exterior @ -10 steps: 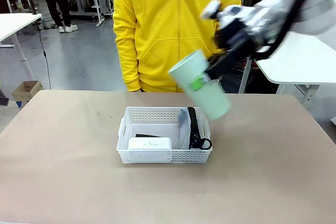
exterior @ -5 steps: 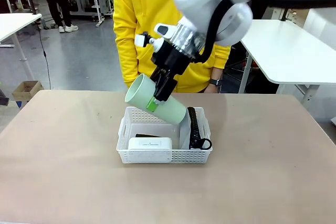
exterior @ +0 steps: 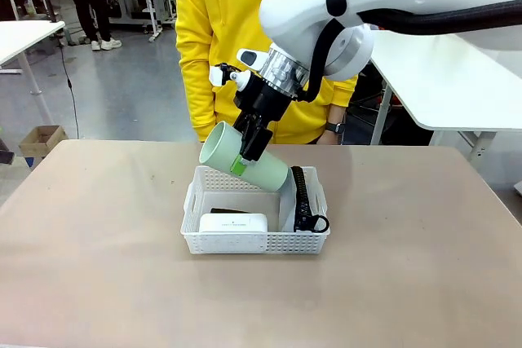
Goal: Efficiently arrange items inside the basket to fit them all.
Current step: Pick up the Reusable plastic cup and place it inside the Organizing basket.
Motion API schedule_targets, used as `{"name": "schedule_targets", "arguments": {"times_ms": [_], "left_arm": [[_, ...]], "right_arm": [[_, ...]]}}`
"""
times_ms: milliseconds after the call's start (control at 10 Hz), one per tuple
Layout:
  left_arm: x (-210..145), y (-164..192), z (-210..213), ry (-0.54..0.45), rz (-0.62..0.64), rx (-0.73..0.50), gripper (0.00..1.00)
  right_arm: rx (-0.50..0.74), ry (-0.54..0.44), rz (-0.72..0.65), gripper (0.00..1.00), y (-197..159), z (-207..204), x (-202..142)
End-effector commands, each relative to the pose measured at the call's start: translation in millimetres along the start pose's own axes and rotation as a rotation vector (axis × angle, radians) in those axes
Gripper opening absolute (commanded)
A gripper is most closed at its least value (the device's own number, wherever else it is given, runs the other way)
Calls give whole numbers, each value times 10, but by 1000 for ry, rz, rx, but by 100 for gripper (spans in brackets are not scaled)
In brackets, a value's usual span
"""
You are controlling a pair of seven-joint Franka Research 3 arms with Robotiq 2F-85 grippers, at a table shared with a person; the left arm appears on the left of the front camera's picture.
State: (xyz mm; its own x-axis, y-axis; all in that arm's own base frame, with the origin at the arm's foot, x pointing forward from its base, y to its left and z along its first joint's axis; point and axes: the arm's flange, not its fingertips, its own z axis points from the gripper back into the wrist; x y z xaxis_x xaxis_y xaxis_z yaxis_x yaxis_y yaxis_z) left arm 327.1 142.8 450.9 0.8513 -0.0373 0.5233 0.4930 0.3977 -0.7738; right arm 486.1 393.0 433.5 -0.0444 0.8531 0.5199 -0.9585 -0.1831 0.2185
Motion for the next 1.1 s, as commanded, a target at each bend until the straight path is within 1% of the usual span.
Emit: {"name": "schedule_targets", "arguments": {"times_ms": [0,200,300,500,600,800,900,1000], "left_arm": [[7,-13,-9,-25,-18,-13,100],[7,-13,-9,-25,-18,-13,100],[7,-13,-9,-25,-18,-13,100],[7,-13,-9,-25,-18,-13,100],[7,-13,-9,-25,-18,-13,100],[7,-13,-9,-25,-18,-13,100],[7,-13,-9,-25,-18,-13,100],[7,-13,-9,-25,-18,-13,100]], "right_arm": [[5,3,-2,89,29,-1,15],[4,0,1,89,4,-24,7],[33,103,-47,89,-117,-108,62],[43,202,-105,89,-272,-237,227],[17,222,-126,89,-320,-304,275],[18,253,-160,89,-456,-440,380],[10,284,-181,89,-525,-551,451],[0,329,-237,89,-585,-676,527]]}}
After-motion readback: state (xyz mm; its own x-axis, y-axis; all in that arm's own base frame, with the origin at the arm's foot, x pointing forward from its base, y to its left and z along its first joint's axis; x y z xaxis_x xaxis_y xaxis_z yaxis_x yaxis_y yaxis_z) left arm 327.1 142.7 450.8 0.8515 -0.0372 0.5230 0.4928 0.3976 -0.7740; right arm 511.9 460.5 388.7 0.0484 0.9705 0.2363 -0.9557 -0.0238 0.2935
